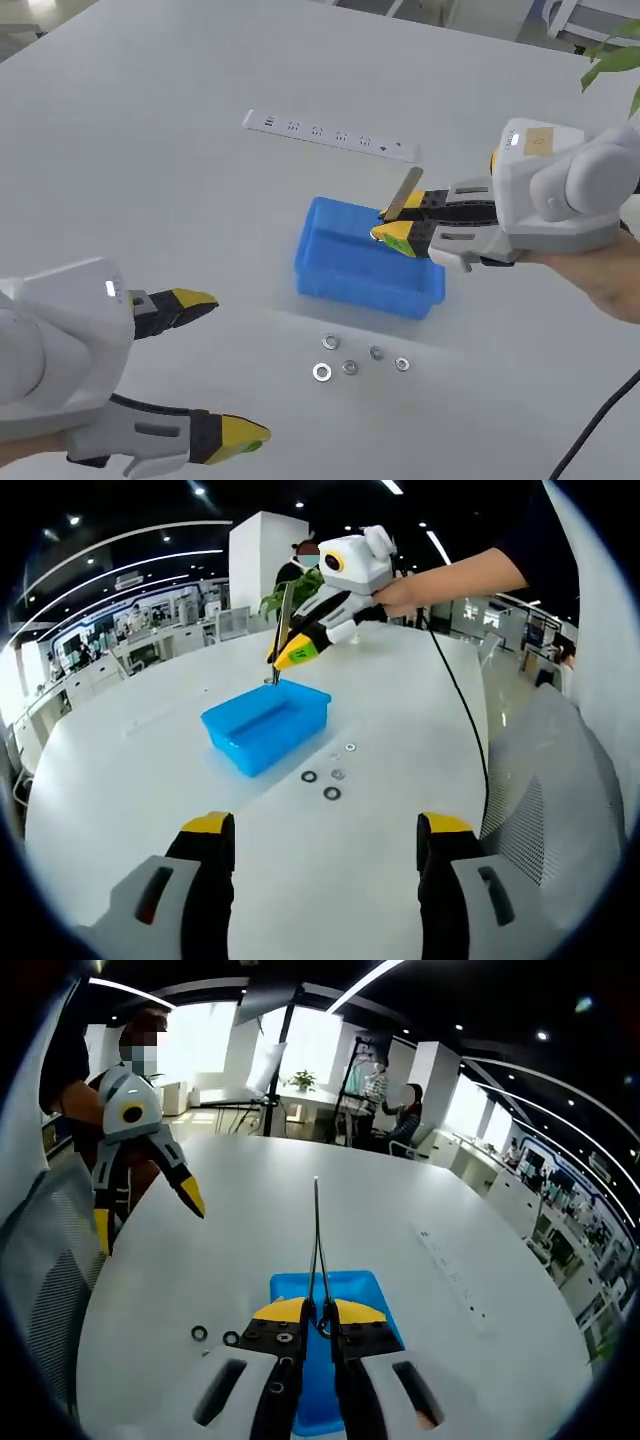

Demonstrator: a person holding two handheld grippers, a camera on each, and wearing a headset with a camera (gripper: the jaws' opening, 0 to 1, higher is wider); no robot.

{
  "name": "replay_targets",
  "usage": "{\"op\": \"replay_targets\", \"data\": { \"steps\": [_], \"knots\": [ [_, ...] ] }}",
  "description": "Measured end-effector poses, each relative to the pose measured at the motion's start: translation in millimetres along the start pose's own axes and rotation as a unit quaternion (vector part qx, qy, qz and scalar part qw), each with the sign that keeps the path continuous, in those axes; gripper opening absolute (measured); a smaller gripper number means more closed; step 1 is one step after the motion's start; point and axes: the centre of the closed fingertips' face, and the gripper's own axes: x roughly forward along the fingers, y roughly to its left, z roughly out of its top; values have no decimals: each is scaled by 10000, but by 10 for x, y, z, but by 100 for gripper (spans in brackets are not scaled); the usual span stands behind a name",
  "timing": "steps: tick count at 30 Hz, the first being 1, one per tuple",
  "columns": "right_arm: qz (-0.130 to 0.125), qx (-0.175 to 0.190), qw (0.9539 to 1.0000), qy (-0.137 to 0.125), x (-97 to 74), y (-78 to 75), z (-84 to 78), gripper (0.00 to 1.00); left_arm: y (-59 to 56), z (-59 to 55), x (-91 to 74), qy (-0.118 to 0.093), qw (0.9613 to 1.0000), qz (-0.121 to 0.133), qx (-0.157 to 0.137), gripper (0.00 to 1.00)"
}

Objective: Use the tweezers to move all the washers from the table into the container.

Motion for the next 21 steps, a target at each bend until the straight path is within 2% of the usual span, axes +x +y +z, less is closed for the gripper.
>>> {"op": "replay_targets", "data": {
  "steps": [4, 10, 21],
  "knots": [
    [104, 160, 9998, 113, 160, -27, -171, 9, 8, -67, -3, 92, 9999, 30, -79, 79],
    [142, 380, 9989, 237, 353, -81, -381, 9, 46, -90, -39, 78, 9995, 147, -252, 79],
    [163, 479, 9980, 379, 480, -86, -613, 9, 85, -121, -32, 154, 9987, 271, -416, 81]
  ]
}}
